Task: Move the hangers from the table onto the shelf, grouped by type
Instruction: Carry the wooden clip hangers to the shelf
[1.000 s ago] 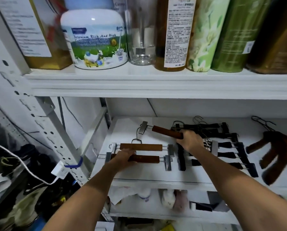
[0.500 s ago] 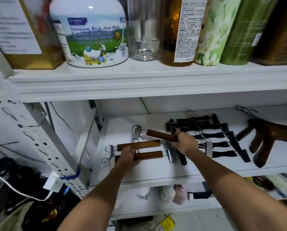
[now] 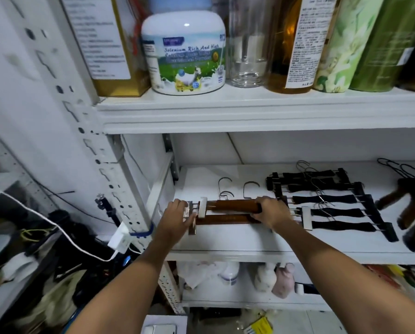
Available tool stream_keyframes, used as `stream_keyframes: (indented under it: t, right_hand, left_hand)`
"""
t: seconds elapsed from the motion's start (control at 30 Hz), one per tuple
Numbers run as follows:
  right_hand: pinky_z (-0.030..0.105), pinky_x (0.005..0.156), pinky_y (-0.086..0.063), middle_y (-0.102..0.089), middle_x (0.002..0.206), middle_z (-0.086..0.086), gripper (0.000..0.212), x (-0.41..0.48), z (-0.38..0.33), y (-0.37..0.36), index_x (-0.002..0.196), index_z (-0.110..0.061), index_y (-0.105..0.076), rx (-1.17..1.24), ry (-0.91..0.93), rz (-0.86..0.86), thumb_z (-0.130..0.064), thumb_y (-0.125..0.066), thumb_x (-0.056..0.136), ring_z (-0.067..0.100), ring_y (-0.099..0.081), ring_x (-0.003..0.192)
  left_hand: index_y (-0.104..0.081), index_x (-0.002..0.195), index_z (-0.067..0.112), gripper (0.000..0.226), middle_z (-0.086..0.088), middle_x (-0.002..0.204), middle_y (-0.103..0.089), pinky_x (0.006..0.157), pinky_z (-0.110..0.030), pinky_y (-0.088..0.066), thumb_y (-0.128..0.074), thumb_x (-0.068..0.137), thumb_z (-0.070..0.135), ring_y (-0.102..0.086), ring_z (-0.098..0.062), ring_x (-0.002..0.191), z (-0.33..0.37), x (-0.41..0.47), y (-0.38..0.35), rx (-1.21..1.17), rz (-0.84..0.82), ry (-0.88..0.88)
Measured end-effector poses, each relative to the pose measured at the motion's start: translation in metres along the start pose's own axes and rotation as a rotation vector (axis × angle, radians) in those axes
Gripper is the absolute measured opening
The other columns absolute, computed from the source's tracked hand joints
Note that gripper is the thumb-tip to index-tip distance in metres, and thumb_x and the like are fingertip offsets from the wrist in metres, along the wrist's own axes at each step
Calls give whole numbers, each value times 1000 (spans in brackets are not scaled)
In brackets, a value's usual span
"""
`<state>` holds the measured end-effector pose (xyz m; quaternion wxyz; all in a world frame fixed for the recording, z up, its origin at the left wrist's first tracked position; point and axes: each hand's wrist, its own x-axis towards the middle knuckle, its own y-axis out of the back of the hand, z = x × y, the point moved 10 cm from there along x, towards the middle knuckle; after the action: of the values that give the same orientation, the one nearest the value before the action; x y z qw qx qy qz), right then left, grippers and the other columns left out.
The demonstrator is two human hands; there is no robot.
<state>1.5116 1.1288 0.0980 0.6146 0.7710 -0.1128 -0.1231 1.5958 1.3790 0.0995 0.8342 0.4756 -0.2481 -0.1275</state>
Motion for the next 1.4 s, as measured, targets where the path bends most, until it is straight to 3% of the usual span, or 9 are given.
stream_keyframes:
  t: [0.37, 0.53, 0.67, 0.83, 0.93, 1.0, 1.1, 1.3, 1.4]
  right_hand:
    - [30, 93, -40, -61, 116, -4, 41, -20, -56, -64, 111, -23, -57, 135, 137, -128, -40, -75, 78, 18, -56, 107]
    - [30, 96, -38, -47, 124, -2, 47, -22, -40, -75, 121, -21, -55, 157, 118, -105, -38, -73, 80, 18, -44, 117]
    - [35, 109, -29, -37, 139, 3, 73, -22, -41, -65, 136, -24, -41, 22, 169, 48, -51, -71, 76, 23, -32, 127]
    - [42, 117, 11, 13, 161, 9, 109, -14, -22, -82, 155, -20, 3, -3, 81, -96, -79, -44, 75, 24, 15, 148]
    - [41, 118, 9, 18, 160, 9, 124, -7, -21, -91, 154, -19, 7, 22, 40, -177, -92, -19, 58, 23, 19, 147]
    - [42, 119, 8, 17, 160, 9, 123, 0, -24, -91, 155, -19, 6, 35, 38, -192, -92, -20, 59, 23, 18, 147]
    - [41, 119, 8, 19, 160, 10, 108, 10, -24, -93, 155, -18, 6, 12, 35, -230, -79, -40, 79, 22, 19, 147]
    - [40, 119, 8, 20, 159, 12, 105, 30, -24, -92, 154, -17, 9, -40, 20, -273, -76, -41, 82, 23, 20, 147]
    - [41, 119, 6, 19, 159, 11, 104, 37, -24, -92, 154, -18, 9, -53, 10, -278, -76, -40, 83, 23, 19, 147]
  left_hand:
    - [-40, 138, 12, 52, -6, 138, -46, 107, -31, -35, -49, 95, 39, -43, -21, 127, 27, 4, -43, 82, -293, -53]
    - [-20, 149, 10, 68, -6, 157, -19, 119, -35, -14, -44, 96, 44, -19, -22, 145, 28, -9, -85, 217, -472, -108]
    - [-7, 152, 12, 71, -7, 160, -4, 120, -37, -3, -32, 98, 50, -4, -22, 148, 26, -14, -103, 310, -529, -121]
    - [-2, 151, 10, 113, -11, 160, 2, 120, -38, 0, 17, 63, 78, 2, -26, 148, 20, -10, -109, 349, -563, -92]
    - [2, 151, 9, 83, -13, 159, 7, 120, -39, 3, -14, 92, 64, 7, -26, 148, 17, -2, -113, 414, -574, -63]
    - [3, 151, 8, 83, -14, 159, 8, 121, -41, 2, -15, 92, 63, 8, -28, 148, 16, 2, -114, 433, -585, -44]
    - [4, 151, 9, 104, -15, 159, 10, 120, -42, 3, 8, 72, 76, 10, -28, 147, 12, 8, -115, 439, -608, -6]
    - [5, 151, 8, 153, -15, 158, 12, 119, -42, 4, 44, 22, 82, 12, -30, 147, 12, 25, -115, 398, -631, 17]
    - [5, 151, 9, 157, -15, 158, 11, 119, -41, 5, 45, 17, 81, 11, -30, 147, 11, 32, -114, 394, -616, 36]
